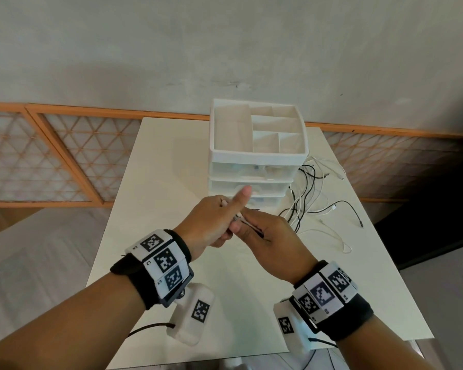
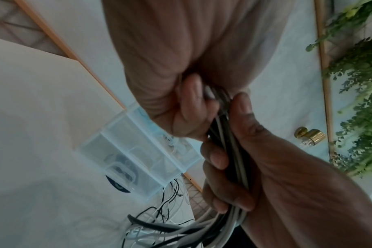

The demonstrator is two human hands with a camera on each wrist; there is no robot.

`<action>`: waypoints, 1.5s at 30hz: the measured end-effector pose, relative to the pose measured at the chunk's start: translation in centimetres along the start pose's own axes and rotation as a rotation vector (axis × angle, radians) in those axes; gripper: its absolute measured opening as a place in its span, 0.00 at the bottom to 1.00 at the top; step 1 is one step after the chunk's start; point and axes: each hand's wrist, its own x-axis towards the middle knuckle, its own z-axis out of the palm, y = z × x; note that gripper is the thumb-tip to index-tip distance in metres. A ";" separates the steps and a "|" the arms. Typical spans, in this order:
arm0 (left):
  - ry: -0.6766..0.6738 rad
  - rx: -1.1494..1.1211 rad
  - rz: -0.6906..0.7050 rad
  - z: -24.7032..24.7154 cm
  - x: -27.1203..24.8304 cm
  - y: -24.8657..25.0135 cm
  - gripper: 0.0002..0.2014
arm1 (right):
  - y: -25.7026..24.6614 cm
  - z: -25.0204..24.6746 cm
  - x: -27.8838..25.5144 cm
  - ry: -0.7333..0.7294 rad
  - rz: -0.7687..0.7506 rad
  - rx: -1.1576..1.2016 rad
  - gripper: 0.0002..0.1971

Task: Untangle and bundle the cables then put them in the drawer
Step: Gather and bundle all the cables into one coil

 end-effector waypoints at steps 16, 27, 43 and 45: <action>0.176 -0.165 -0.103 -2.8 -0.1 -1.9 0.14 | 2.3 -1.9 0.1 -0.021 0.342 0.098 0.05; 0.020 0.537 0.238 -0.7 0.6 -0.5 0.31 | -0.8 -0.8 2.9 -0.069 0.169 0.002 0.06; 0.071 0.167 0.039 -2.0 0.5 2.5 0.20 | 1.0 -3.1 1.9 -0.018 0.064 -0.336 0.07; 0.021 0.266 0.084 -1.9 0.1 2.9 0.19 | 1.7 -3.0 1.6 -0.074 0.155 -0.457 0.06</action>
